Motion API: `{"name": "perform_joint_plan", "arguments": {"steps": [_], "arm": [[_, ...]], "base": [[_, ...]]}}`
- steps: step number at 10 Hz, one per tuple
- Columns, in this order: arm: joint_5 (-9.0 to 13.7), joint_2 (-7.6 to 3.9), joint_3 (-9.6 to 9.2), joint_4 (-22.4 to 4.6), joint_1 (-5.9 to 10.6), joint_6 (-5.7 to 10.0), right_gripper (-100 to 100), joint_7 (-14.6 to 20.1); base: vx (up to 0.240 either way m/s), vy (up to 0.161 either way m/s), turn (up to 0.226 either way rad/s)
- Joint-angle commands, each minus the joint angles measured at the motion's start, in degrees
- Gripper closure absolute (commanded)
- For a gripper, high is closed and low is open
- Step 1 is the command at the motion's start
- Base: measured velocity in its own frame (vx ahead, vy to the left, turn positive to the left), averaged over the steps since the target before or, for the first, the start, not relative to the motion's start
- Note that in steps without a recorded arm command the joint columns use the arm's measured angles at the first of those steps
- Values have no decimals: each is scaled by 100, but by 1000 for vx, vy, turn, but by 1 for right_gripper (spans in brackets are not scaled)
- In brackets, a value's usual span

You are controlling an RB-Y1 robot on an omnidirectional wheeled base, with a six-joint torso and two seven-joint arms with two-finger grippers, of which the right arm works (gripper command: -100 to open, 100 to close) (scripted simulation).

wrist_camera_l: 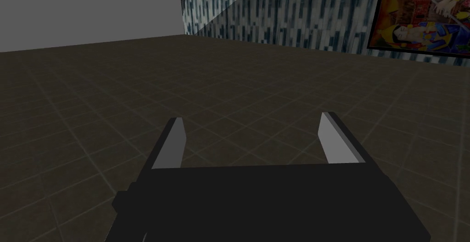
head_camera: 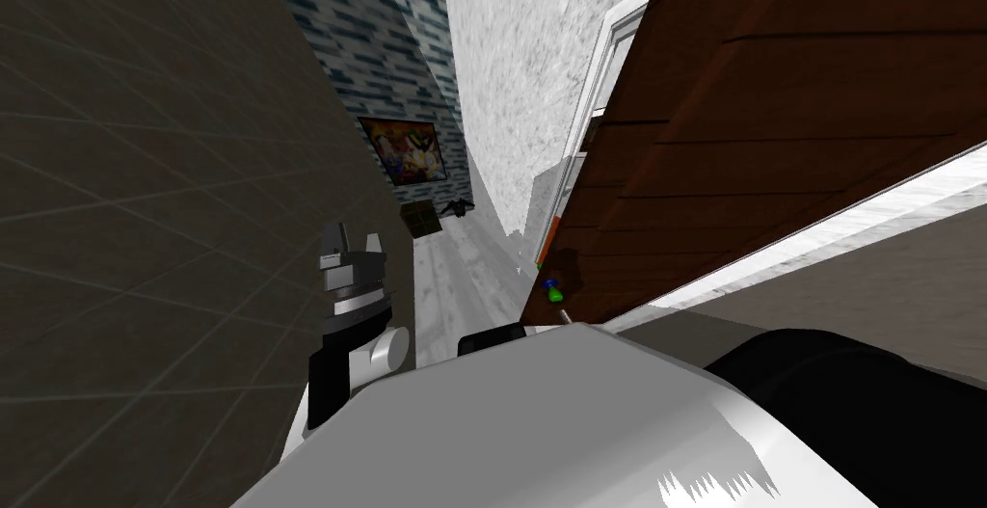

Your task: Pull the door open

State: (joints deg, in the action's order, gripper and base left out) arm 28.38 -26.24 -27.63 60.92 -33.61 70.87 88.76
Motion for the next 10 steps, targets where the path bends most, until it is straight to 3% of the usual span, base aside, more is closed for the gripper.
{"name": "perform_joint_plan", "arguments": {"steps": [1,2,4,5,7,10], "arm": [[22,160,-42,-42,-65,158,-100,-114],[73,321,-52,-55,-190,326,-100,-207],[139,483,-30,-97,-326,496,-100,-275],[223,636,34,-176,-470,663,-100,-307],[377,832,199,-356,-696,897,-100,-293],[535,968,407,-572,-906,1086,-100,-230]], "base": [[-32,-80,138],[-43,-27,306],[-42,13,259],[-42,38,282],[-57,30,239],[-31,32,106]]}}
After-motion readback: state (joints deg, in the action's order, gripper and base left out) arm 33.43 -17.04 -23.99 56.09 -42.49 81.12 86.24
